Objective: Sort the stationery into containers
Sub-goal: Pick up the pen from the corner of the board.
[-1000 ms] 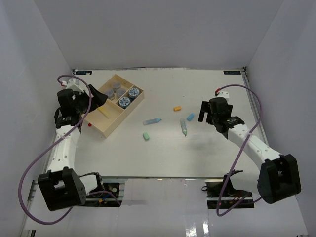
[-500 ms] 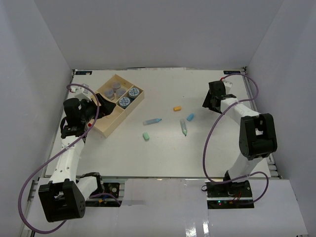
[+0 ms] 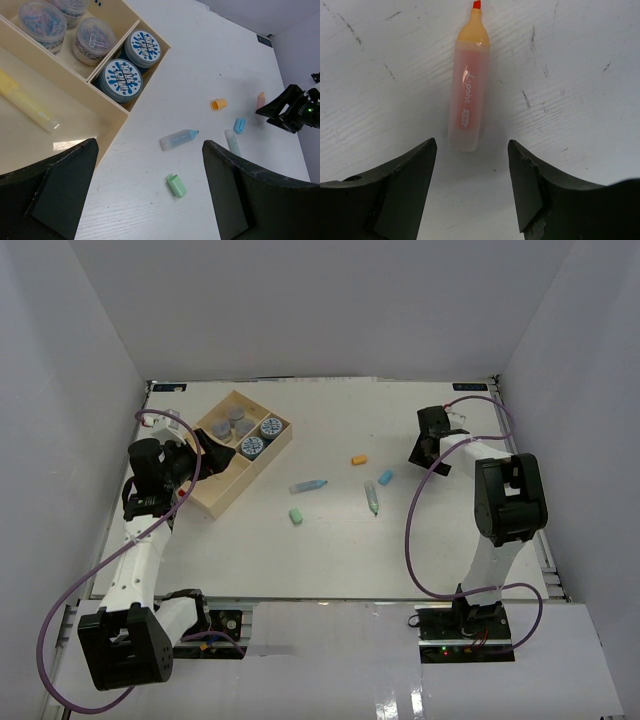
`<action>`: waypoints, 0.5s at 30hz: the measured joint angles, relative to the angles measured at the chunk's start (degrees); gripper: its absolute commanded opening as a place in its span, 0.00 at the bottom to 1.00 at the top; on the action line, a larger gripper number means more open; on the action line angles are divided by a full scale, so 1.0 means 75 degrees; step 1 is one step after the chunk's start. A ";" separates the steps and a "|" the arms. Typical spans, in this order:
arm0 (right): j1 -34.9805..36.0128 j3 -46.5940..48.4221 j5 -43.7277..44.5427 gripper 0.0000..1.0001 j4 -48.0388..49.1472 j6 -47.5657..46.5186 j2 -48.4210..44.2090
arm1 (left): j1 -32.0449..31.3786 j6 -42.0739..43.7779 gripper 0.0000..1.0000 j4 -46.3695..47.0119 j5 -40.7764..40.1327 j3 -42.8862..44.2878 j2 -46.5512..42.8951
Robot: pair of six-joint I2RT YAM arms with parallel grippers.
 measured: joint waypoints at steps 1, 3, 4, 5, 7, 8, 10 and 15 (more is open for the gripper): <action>0.0000 0.0000 -0.0006 0.64 0.0000 0.0003 0.0047 | 0.0000 0.0000 0.96 0.0000 0.0006 0.0000 0.0000; 0.0000 0.0000 -0.0023 0.63 0.0000 0.0000 0.0099 | -0.0006 0.0000 0.96 0.0003 0.0006 0.0000 0.0000; 0.0000 0.0000 -0.0023 0.61 0.0000 -0.0006 0.0117 | -0.0006 0.0000 0.96 0.0003 0.0009 0.0000 0.0000; 0.0000 0.0000 -0.0023 0.61 0.0009 -0.0017 0.0134 | -0.0012 -0.0003 0.96 0.0003 0.0009 0.0000 0.0000; 0.0000 0.0012 -0.0023 0.59 0.0009 -0.0026 0.0192 | -0.0015 0.0000 0.96 0.0003 0.0012 0.0000 0.0000; 0.0000 0.0026 -0.0023 0.59 0.0009 -0.0026 0.0245 | -0.0015 -0.0003 0.96 0.0006 0.0012 0.0000 0.0000; 0.0000 0.0087 -0.0026 0.58 0.0041 -0.0032 0.0318 | -0.0015 -0.0003 0.96 0.0006 0.0015 0.0000 0.0000; 0.0000 0.0140 -0.0050 0.52 0.0079 -0.0026 0.0370 | -0.0015 -0.0003 0.96 0.0009 0.0012 0.0000 0.0000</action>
